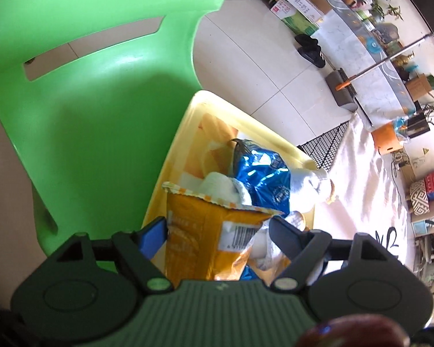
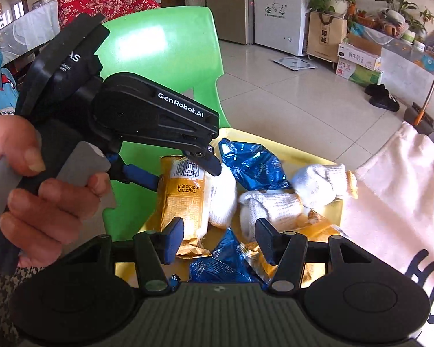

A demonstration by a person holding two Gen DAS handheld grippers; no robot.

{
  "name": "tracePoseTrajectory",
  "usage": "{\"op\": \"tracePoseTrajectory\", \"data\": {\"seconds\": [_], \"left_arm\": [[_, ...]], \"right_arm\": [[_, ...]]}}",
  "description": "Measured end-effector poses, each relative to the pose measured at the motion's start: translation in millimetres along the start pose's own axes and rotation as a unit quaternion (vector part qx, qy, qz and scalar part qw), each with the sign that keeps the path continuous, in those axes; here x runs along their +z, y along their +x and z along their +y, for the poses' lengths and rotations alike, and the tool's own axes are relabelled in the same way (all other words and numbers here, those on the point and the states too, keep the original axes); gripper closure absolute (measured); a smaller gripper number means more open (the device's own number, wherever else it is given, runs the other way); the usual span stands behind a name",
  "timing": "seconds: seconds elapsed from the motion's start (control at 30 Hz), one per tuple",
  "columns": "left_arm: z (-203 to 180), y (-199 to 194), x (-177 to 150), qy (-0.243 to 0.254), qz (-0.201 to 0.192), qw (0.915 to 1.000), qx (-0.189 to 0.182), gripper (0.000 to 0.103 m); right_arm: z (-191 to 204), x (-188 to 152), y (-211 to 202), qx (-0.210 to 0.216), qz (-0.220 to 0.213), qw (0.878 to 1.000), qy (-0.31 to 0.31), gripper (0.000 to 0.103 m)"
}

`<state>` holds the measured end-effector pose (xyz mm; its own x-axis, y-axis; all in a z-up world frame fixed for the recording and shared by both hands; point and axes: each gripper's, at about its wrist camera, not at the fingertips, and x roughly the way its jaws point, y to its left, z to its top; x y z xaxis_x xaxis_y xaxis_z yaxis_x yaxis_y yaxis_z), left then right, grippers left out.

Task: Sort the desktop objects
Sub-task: 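Lift the croissant packet into the yellow tray and open the left gripper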

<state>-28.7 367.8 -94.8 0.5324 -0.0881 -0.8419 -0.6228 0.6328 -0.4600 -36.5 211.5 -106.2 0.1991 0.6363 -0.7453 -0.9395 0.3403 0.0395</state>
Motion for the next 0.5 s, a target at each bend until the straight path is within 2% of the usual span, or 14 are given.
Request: {"op": "tracePoseTrajectory", "data": {"seconds": [0.07, 0.17, 0.27, 0.33, 0.4, 0.5], "left_arm": [[-10, -5, -5, 0.017, -0.002, 0.9998, -0.002, 0.021], [-31, -4, -13, 0.054, 0.002, 0.9985, 0.001, 0.015], [-52, -2, -23, 0.108, 0.008, 0.9937, 0.031, 0.009], [-64, -2, -30, 0.140, 0.011, 0.9887, 0.054, 0.006], [-73, -3, -34, 0.158, 0.016, 0.9850, 0.066, 0.003], [-83, -10, -37, 0.172, 0.016, 0.9819, 0.079, 0.002]], "right_arm": [[-6, -6, -12, -0.001, 0.001, 1.000, 0.016, 0.047], [-16, -17, -25, -0.009, 0.007, 0.999, 0.051, 0.033], [-31, -30, -32, -0.011, 0.004, 0.995, 0.103, 0.032], [-37, -33, -31, -0.024, 0.014, 0.993, 0.115, 0.032], [-41, -33, -30, -0.045, 0.020, 0.992, 0.119, 0.032], [-50, -34, -34, -0.048, 0.017, 0.990, 0.135, 0.031]]}}
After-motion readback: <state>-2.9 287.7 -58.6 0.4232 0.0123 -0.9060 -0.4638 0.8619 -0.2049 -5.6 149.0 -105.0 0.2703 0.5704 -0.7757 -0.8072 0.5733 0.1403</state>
